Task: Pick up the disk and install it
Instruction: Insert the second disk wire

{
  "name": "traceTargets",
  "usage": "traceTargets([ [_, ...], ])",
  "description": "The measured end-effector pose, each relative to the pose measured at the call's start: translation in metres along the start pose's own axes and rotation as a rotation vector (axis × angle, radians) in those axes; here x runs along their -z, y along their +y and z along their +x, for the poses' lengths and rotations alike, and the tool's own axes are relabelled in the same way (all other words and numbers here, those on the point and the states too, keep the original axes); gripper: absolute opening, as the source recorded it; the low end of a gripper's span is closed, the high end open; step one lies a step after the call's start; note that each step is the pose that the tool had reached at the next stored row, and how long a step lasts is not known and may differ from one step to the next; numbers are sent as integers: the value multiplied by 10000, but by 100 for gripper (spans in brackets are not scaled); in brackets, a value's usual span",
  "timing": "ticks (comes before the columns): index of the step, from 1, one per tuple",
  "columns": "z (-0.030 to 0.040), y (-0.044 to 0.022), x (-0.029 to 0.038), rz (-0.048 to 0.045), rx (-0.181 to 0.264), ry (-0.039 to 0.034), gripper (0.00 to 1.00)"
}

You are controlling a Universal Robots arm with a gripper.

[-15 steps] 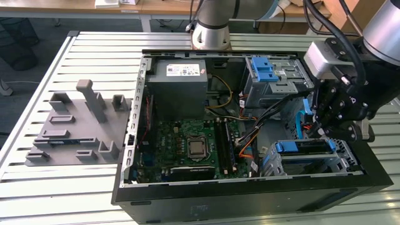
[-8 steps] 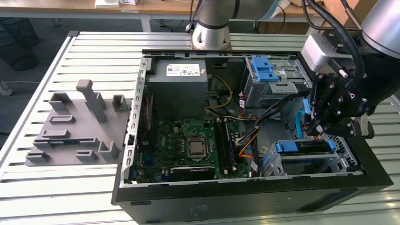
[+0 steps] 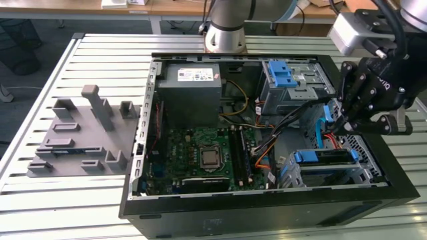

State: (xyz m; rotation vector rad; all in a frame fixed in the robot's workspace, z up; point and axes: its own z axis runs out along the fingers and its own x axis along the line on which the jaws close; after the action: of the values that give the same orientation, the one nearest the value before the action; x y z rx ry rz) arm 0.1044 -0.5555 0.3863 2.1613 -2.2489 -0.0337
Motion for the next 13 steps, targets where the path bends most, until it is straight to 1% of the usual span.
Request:
traceTargets([
  [2, -8, 11, 34, 0, 0, 0, 11],
  [4, -20, 29, 45, 1, 0, -4, 11],
  [6, -51, 46, 47, 4, 1, -2, 11],
  [10, -136, 67, 47, 23, 1, 6, 11],
  [13, -163, 68, 47, 38, 0, 35, 11],
])
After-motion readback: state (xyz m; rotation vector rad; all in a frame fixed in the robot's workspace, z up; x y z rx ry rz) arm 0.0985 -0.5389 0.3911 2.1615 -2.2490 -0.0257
